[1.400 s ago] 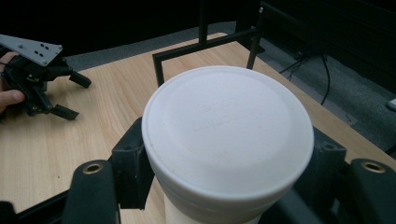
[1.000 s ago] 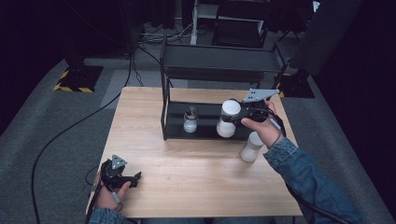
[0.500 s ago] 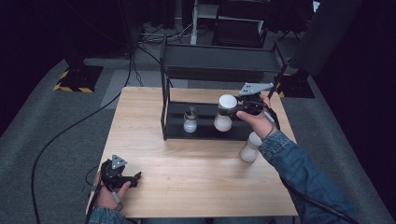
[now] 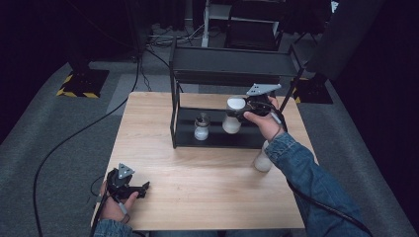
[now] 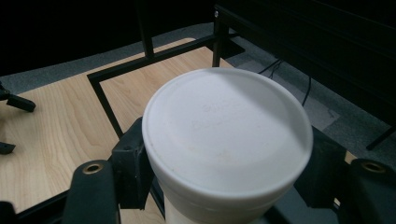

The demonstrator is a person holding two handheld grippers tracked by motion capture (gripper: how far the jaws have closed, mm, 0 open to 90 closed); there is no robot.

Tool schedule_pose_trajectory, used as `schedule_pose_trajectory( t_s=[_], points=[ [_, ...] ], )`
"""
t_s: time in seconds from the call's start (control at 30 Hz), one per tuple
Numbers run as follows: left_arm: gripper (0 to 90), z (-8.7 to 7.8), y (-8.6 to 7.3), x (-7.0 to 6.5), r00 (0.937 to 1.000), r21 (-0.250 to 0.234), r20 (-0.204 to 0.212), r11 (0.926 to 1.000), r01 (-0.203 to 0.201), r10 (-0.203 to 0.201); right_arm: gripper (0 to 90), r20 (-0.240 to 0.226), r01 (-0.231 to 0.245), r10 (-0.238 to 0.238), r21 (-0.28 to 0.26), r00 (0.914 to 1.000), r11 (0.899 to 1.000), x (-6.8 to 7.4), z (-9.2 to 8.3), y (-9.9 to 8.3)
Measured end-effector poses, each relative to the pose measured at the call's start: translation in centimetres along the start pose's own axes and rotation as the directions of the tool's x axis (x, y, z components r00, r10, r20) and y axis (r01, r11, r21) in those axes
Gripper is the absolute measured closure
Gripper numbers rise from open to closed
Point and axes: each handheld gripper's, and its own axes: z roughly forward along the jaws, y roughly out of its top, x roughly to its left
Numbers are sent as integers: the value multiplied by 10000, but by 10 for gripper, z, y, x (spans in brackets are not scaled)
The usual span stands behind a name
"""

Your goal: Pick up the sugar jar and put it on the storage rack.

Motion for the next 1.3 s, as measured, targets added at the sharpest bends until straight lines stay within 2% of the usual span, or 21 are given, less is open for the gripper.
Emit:
schedule_pose_trajectory(
  t_s=[0.6,1.3],
  points=[
    [28,0,0,0,10000,6,21,10000,-36,36,333,57,317,-317,35,9995,9995,-9,29,-4],
    [28,0,0,1,10000,6,34,10000,-46,46,333,-82,-75,79,422,9999,9991,-15,55,-15]
  ],
)
